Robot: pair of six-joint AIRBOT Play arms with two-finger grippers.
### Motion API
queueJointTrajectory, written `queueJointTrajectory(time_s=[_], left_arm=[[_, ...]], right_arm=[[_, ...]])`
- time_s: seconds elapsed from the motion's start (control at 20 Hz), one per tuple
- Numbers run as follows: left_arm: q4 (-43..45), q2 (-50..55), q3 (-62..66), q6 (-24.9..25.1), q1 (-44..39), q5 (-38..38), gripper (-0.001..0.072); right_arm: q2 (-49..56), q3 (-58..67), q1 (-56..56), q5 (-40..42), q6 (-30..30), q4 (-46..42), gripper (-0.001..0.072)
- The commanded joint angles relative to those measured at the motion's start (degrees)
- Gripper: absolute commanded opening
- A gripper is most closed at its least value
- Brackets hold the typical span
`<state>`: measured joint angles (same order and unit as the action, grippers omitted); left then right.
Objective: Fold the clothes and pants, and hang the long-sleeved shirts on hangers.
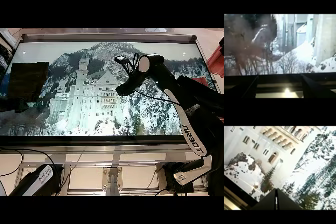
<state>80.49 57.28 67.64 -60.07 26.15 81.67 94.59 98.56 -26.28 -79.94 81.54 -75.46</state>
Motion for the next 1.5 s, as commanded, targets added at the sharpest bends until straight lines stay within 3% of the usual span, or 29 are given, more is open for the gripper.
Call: queueJointTrajectory(time_s=[0.0,0.55,0.65,0.95,1.2,1.3,1.4,1.45], left_arm=[[0.0,0.02,0.0,0.02,0.02,-0.02,0.06],[0.04,0.02,0.0,0.5,0.02,-0.07,0.06],[-0.31,0.04,-0.02,8.59,0.02,-3.56,0.0598],[-8.63,0.09,0.0,8.48,0.02,-6.12,0.0598],[-9.2,2.27,0.0,8.68,0.02,-6.71,0.0598],[-8.94,4.59,0.0,10.6,0.02,-11.89,0.0594],[-5.38,8.41,0.0,8.41,0.02,-21.14,0.0454],[-2.08,10.38,0.0,6.49,0.02,-25.14,0.046]], right_arm=[[0.22,-0.17,-0.31,-0.04,0.02,0.24,0.0017],[0.22,-0.17,-0.31,0.04,0.0,1.79,0.0017],[0.22,-0.17,-0.33,0.07,0.0,2.29,0.0017],[0.22,-0.17,-0.33,0.55,0.0,2.32,0.0016],[0.22,-0.17,-0.31,2.01,0.0,3.58,0.0017],[0.22,-0.15,-0.33,2.01,0.0,3.89,0.0017],[0.22,-0.15,-0.33,1.95,0.0,3.89,0.0017],[0.22,-0.15,-0.33,1.9,0.0,3.89,0.0017]])
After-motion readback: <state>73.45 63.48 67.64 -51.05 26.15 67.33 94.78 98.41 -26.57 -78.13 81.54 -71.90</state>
